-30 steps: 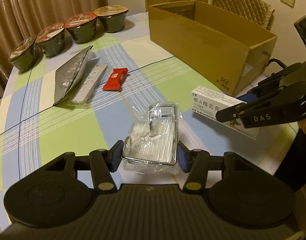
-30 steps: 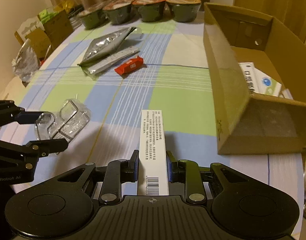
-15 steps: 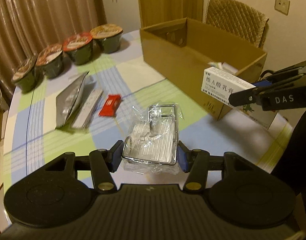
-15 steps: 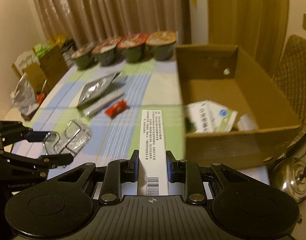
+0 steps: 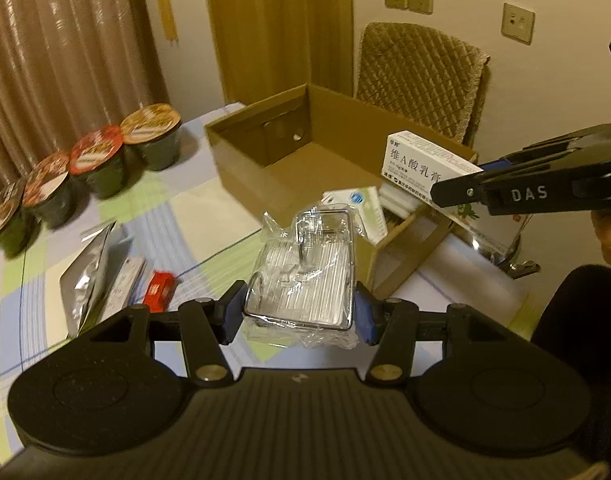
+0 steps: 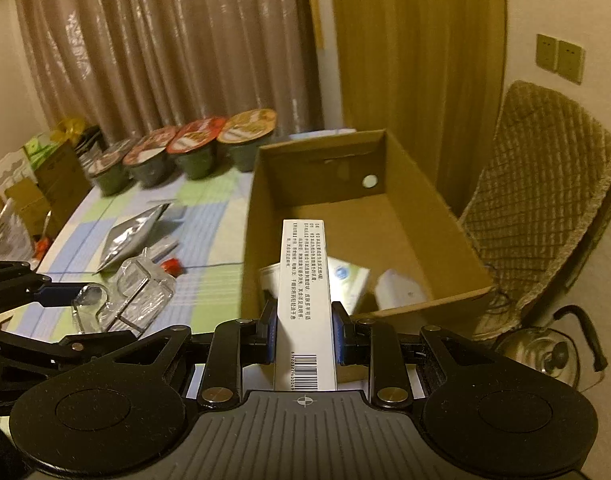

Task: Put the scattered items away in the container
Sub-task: 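Carry the held tube box and plastic tray over the cardboard box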

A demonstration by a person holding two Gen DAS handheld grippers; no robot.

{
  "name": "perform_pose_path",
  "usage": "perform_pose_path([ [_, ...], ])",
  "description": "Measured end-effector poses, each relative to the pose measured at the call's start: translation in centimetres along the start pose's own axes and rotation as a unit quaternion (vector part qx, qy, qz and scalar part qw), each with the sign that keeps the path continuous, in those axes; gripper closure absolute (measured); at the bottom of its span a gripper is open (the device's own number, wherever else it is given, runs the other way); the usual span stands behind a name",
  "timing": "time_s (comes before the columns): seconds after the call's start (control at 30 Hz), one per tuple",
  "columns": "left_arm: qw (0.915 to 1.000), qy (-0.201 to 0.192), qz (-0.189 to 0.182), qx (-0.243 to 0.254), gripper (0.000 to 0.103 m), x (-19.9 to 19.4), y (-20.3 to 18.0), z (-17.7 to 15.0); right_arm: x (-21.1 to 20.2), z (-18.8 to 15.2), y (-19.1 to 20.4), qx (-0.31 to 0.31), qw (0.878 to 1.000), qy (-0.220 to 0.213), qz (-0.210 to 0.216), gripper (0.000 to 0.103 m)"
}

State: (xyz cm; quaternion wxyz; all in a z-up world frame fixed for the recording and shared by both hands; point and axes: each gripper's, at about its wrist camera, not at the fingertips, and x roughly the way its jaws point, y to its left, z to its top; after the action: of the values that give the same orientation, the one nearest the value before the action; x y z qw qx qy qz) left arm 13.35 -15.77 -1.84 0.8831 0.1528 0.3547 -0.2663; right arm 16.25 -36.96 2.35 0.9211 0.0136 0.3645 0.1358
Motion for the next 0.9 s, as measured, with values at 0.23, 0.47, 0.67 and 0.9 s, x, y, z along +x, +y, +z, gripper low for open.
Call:
perform_pose_path([
  [0.23,0.9998,-0.008,-0.011,0.016,0.053,1.1,-1.4,2.1,0.3,0.5,-2.0,0.005,1.000,-0.005,-0.013,0.075],
  [0.47,0.9995,-0.013,-0.014,0.023,0.053,1.9,-2.2,3.7,0.6,1.3,-3.4,0.004,1.000,-0.010,-0.021,0.075],
  [0.67,0.9995,-0.015,-0.015,0.024,0.053,2.6,-2.4,4.5,1.1,1.9,-3.9,0.001,1.000,-0.011,-0.026,0.074],
  [0.9,0.9996,-0.012,-0.015,0.019,0.053,3.5,-2.5,4.8,1.9,2.2,-4.4,-0.004,0.999,-0.009,-0.032,0.075],
])
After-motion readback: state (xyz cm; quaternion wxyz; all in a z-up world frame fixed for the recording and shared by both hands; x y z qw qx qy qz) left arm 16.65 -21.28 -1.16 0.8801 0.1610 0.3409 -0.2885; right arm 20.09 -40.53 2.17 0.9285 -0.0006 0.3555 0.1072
